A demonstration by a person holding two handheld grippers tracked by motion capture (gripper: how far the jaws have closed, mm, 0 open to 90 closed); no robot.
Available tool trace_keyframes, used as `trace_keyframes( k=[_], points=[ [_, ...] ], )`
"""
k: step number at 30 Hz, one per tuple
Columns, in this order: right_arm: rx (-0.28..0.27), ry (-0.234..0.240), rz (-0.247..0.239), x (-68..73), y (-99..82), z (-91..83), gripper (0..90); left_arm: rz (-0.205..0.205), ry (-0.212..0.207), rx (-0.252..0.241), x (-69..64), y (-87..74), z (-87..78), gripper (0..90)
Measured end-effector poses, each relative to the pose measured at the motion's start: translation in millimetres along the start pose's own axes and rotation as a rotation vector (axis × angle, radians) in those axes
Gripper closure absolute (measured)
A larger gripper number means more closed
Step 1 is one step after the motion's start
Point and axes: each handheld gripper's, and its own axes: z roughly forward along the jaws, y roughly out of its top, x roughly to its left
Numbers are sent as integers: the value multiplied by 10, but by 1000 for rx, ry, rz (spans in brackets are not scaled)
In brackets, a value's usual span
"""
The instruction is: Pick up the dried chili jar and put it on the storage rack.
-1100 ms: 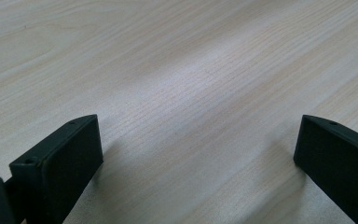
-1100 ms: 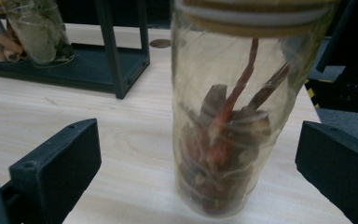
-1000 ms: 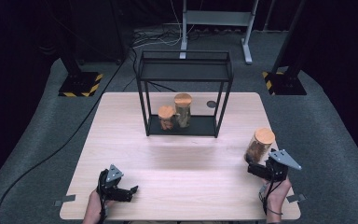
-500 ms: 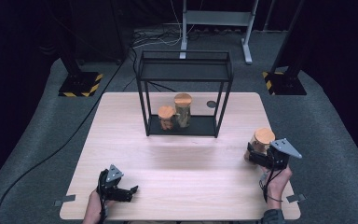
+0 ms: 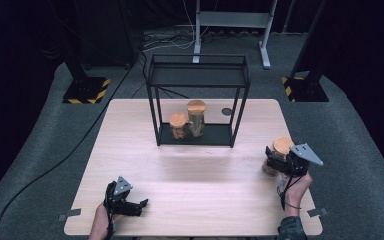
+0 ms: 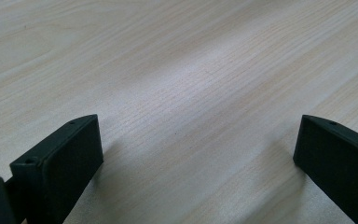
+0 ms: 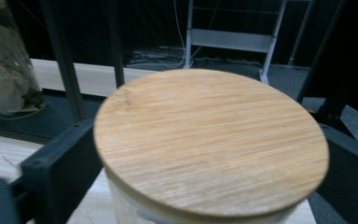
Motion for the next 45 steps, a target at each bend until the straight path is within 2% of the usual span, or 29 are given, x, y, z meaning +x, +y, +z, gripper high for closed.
trace_keyframes(
  k=[5, 9, 11, 15, 23, 35, 45],
  points=[
    [-2, 13, -7, 21, -20, 4, 180, 1, 0, 1, 0, 0, -1, 5],
    [-21, 2, 19, 3, -47, -17, 241, 1, 1, 1, -1, 0, -2, 5],
    [-11, 14, 21, -7, -40, -23, 244, 1, 1, 0, -1, 0, -1, 5],
    [-1, 3, 22, 5, -28, -26, 245, 1, 2, -1, -2, 0, -1, 5],
    [-19, -13, 23, 35, -44, -34, 246, 0, 1, 0, -1, 0, 0, 5],
    [-19, 10, 16, 103, 1, -57, 247, 4, 2, 0, -2, 0, -2, 5],
    [-22, 42, -9, 238, 58, -63, 246, 1, 2, -1, -2, 0, -1, 5]
  ],
)
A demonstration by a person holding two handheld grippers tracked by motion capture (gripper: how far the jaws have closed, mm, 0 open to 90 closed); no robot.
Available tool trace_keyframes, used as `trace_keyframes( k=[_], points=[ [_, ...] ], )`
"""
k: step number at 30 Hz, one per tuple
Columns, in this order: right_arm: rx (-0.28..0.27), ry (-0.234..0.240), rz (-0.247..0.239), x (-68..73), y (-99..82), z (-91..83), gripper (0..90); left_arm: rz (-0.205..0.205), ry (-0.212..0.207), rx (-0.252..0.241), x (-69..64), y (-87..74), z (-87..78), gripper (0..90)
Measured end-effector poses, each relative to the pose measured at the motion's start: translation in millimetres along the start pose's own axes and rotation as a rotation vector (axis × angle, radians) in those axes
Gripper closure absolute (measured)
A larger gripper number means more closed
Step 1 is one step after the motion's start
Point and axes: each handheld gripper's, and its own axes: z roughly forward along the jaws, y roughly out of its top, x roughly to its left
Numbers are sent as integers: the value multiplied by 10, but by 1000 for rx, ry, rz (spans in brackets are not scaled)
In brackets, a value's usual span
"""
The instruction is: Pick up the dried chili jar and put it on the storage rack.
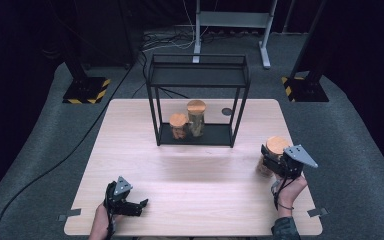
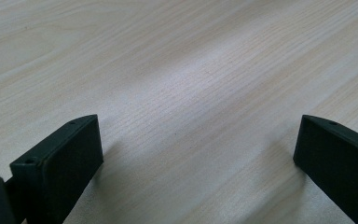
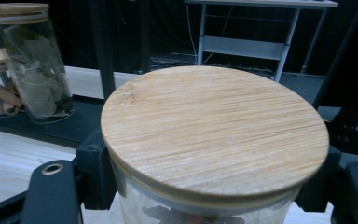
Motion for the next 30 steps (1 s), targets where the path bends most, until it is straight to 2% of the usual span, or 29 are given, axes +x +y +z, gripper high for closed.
trace_keyframes(
  k=[15, 30],
  points=[
    [10, 43, -20, 188, 35, 42, 246, 0, 0, 0, 0, 0, 0, 5],
    [5, 89, -21, 333, 81, 85, 246, -1, -1, 1, 1, 0, 0, 5]
  ],
)
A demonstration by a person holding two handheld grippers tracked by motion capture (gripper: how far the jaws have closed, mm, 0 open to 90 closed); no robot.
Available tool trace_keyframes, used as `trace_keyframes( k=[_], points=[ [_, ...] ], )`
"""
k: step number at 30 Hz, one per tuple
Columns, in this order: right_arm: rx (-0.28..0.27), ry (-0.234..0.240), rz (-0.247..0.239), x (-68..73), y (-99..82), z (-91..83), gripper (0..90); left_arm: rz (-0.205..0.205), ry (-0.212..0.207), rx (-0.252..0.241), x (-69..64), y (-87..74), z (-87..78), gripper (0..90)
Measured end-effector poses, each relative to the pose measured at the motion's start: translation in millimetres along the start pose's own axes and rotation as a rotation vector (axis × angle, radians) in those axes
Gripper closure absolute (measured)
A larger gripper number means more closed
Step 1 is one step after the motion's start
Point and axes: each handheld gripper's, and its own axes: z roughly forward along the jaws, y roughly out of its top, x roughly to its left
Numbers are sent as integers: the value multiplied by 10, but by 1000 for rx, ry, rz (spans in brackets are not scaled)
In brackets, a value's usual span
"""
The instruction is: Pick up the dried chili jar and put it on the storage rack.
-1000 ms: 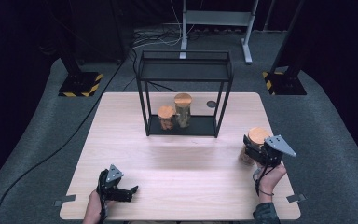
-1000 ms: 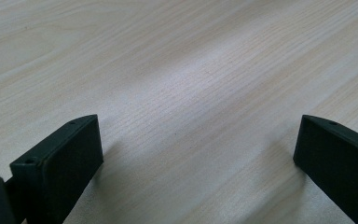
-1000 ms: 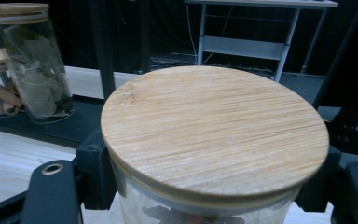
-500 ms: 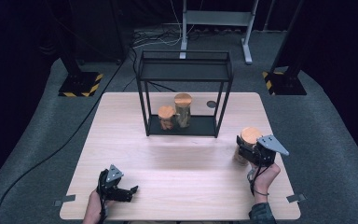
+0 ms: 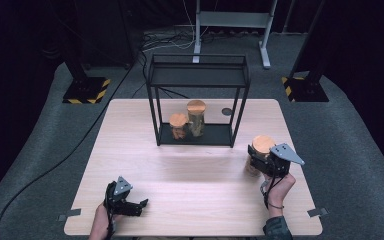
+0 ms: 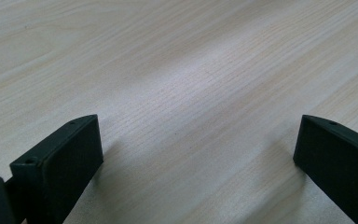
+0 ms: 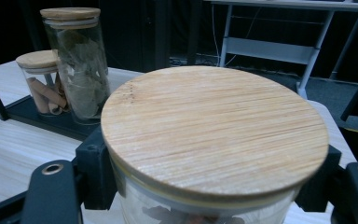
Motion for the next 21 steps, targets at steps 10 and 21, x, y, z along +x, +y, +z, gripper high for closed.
trace_keyframes(
  k=[10, 21],
  points=[
    [-6, 18, -7, 96, 26, 48, 246, 1, 1, 0, -1, 0, -1, 5],
    [-16, 35, 2, 163, 56, 93, 246, 3, 1, 1, -1, 0, -2, 5]
  ],
)
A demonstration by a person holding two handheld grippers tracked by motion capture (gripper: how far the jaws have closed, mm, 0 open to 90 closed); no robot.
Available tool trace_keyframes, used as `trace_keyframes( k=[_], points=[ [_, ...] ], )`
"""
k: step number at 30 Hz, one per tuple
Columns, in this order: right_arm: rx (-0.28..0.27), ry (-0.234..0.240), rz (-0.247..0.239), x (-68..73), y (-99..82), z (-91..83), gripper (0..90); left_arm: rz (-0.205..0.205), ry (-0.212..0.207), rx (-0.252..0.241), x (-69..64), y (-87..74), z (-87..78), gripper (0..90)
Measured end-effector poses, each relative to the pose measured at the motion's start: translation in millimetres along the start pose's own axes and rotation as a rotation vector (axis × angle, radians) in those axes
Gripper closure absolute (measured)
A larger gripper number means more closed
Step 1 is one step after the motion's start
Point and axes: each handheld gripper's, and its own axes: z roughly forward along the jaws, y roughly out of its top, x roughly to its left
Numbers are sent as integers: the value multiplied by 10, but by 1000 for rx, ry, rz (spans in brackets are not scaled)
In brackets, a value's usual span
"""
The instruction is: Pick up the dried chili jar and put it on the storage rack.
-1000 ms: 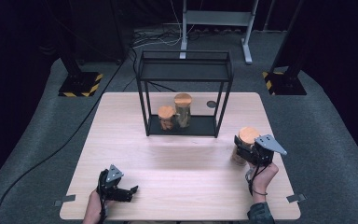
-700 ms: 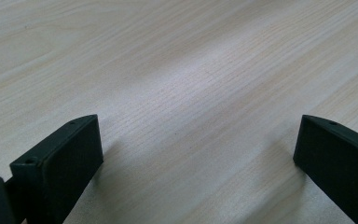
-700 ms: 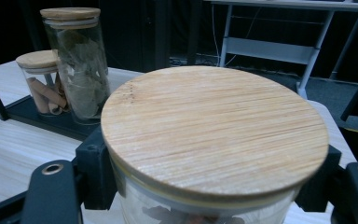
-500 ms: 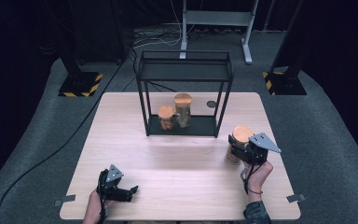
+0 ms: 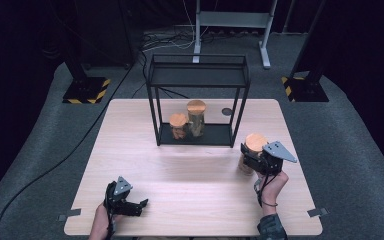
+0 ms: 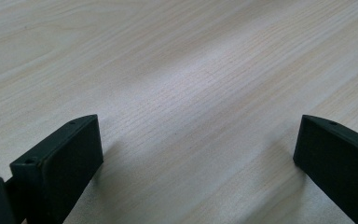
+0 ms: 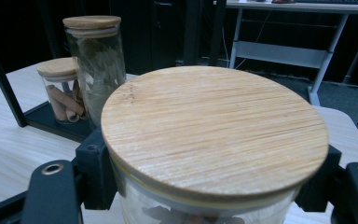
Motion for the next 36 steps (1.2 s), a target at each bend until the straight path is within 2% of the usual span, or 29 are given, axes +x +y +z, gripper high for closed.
trace_keyframes(
  k=[36],
  points=[
    [-5, 52, -20, 225, 130, 222, 246, 0, 1, -1, -2, -1, 0, 6]
  ],
)
